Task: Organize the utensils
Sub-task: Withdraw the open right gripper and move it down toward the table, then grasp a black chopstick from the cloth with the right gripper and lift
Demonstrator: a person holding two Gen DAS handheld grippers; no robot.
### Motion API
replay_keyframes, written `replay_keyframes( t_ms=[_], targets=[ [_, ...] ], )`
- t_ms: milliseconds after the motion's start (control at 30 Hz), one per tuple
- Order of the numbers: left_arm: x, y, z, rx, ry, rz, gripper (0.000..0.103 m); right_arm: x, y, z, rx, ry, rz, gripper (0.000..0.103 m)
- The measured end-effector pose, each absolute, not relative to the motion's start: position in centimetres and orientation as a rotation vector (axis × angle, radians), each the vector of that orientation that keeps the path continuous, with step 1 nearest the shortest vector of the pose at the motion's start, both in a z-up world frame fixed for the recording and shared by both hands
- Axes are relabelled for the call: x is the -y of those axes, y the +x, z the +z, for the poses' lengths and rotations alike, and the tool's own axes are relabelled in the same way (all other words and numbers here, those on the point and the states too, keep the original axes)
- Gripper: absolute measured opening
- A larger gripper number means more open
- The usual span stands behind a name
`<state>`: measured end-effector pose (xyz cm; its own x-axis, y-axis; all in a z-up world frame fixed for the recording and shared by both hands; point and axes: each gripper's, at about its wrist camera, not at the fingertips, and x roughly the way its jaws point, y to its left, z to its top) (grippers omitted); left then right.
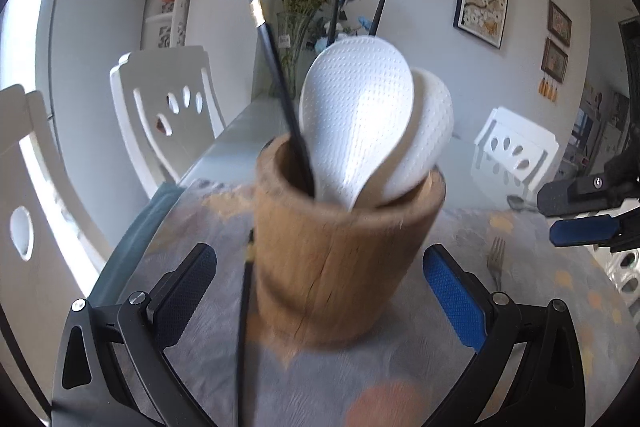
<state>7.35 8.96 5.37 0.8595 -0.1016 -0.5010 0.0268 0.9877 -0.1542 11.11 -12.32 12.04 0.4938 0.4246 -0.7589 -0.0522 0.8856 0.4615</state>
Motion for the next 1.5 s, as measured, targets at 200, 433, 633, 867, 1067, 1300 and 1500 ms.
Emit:
replay_keyframes(
  t_ms=[200,433,633,867,1067,1300,1500],
  targets=[
    [-10.2,3.5,4.9,-0.632,-0.03,-0.064,0.103,8.8,9.1,10.5,-1.066,0.348,0.437,0.05],
    [-12.7,-1.9,4.2,-0.716,0.096,-0.02,0.103,2.3,9.1,8.4,-1.133,0.282,0.596,0.044],
    [-15.5,-4.7,4.6,-0.713,0.057,0.017,0.103,-4.5,9.8,4.5,-1.222,0.107,0.628,0.04],
    [-17.4,-5.3,4.8,-0.706,-0.031,0.052,0.103,-8.8,9.2,1.9,-1.209,-0.127,0.595,0.009],
    [-18.0,-4.6,4.8,-0.701,-0.041,0.061,0.103,-5.3,6.1,2.3,-1.288,-0.168,0.601,0.005],
    [-17.7,-2.9,4.7,-0.698,-0.056,0.049,0.103,0.1,2.0,2.4,-1.383,-0.237,0.56,0.006],
    [-16.5,-1.3,5.5,-0.673,-0.006,0.051,0.103,-1.4,5.6,1.8,-1.195,-0.292,0.583,0.006]
  ],
)
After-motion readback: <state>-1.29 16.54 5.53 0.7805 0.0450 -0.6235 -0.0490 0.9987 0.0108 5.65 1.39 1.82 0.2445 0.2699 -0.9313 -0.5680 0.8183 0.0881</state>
